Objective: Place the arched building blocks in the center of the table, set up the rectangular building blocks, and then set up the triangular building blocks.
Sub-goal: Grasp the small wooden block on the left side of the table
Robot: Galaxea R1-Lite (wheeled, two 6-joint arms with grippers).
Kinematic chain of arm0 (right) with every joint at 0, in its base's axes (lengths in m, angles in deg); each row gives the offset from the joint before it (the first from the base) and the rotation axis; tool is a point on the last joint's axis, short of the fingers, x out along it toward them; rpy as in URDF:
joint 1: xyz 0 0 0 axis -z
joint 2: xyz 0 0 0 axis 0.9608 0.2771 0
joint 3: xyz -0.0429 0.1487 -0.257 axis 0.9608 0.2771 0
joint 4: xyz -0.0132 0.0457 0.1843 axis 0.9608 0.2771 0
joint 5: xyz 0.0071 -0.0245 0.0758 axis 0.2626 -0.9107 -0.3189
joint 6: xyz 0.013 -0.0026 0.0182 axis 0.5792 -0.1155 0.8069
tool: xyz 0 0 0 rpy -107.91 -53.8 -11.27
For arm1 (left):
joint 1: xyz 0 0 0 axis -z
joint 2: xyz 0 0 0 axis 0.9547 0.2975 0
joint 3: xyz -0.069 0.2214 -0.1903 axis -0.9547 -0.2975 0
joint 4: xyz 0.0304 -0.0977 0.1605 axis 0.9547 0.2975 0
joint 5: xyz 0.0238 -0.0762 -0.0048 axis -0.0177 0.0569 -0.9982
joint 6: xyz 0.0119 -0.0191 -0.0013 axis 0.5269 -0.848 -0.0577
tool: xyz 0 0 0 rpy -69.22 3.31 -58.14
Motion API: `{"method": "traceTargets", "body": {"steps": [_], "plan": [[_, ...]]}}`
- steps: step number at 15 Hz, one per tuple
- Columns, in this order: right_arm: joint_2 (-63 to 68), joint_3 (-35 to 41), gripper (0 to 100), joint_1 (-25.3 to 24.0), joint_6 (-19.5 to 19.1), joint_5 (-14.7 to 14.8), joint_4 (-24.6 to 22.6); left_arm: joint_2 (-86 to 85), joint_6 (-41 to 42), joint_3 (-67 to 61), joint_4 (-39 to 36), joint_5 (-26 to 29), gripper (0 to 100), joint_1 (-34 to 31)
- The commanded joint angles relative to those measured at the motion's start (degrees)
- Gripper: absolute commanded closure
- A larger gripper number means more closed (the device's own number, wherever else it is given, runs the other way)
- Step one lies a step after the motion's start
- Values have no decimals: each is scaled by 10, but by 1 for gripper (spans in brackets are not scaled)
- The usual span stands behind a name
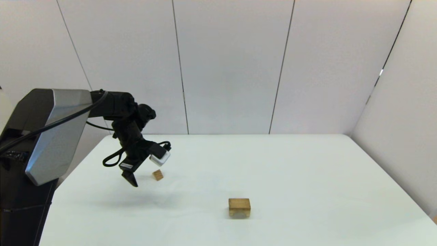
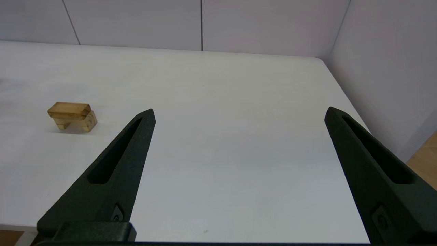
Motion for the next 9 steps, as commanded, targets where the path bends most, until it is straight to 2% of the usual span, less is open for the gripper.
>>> {"method": "traceTargets", "body": {"steps": [1,9], "plan": [[0,1,0,0,0,0,0,11,7,0,1,-6,0,0],[0,0,0,0,0,0,0,38,7,1,-19,-7,0,11]]}}
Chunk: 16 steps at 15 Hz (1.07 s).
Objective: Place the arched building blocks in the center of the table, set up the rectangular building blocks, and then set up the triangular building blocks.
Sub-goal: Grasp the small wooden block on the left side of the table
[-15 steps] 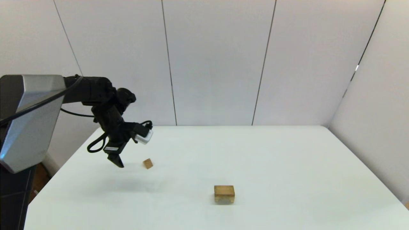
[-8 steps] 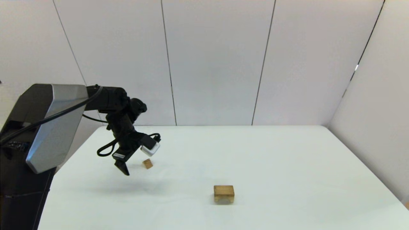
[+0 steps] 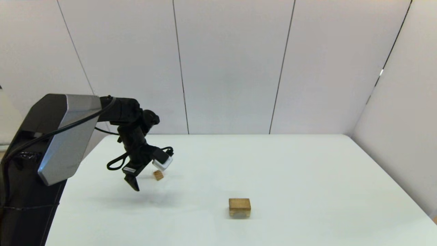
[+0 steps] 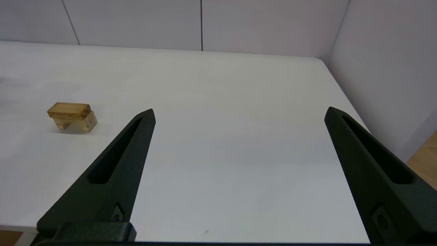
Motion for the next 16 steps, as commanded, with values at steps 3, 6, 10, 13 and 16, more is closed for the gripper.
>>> {"method": "traceTargets", "body": {"steps": [3,6,10,13,16], "plan": [[0,0,0,0,0,0,0,15,4,0,-24,2,0,1],[0,1,0,0,-1,0,0,27,4,0,-71,2,0,1],[0,1,0,0,-1,0,0,35,3,9,-94,2,0,1],[0,0,0,0,-1,0,0,36,3,9,-97,3,0,0],[0,1,0,0,-1,0,0,44,0,9,-97,1,0,-2]]}}
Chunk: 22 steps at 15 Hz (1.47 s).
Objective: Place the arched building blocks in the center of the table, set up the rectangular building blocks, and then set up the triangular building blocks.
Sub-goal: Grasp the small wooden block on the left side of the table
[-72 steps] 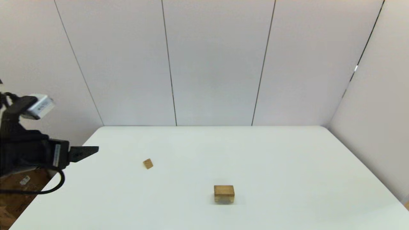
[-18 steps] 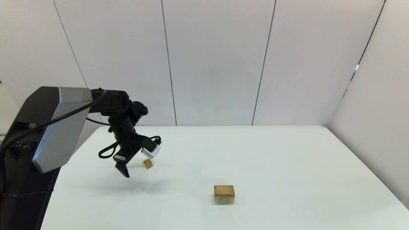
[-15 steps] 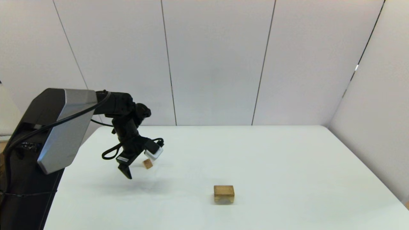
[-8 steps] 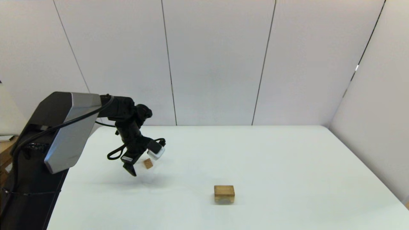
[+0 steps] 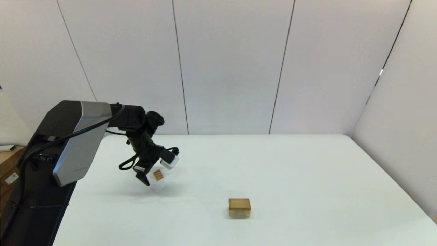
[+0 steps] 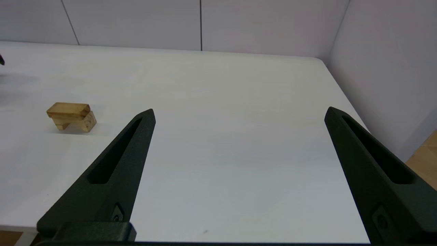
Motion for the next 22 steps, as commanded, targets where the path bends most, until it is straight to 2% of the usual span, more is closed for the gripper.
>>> {"method": "traceTargets", "body": {"steps": [1,7,17,18,22], "plan": [[0,1,0,0,0,0,0,9,3,0,3,0,0,-3],[0,1,0,0,0,0,0,17,-27,0,23,1,0,-3],[0,0,0,0,0,0,0,16,-27,0,31,-10,0,-5],[0,1,0,0,0,0,0,16,-27,0,32,-10,100,-5],[0,0,0,0,0,0,0,17,-40,0,32,-11,100,-5]]}}
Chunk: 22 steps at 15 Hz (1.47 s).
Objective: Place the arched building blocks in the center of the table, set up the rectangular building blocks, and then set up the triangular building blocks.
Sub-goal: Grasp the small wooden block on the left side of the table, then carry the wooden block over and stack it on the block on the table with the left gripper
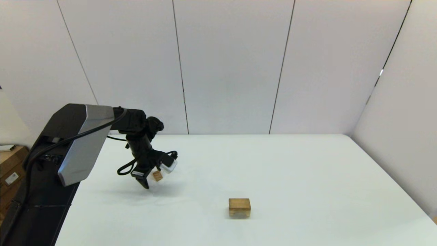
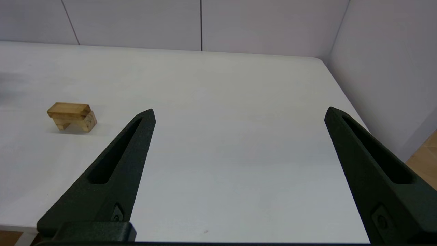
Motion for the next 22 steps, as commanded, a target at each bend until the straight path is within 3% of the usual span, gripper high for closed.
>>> {"method": "traceTargets", "body": {"steps": [1,8,16,22], "plan": [[0,0,0,0,-1,0,0,-1,-12,0,3,0,100,0],[0,1,0,0,-1,0,0,-8,-19,0,4,-1,100,0],[0,1,0,0,-1,0,0,-102,-134,-3,107,5,100,13],[0,0,0,0,-1,0,0,-136,-195,-2,117,26,100,98]]}}
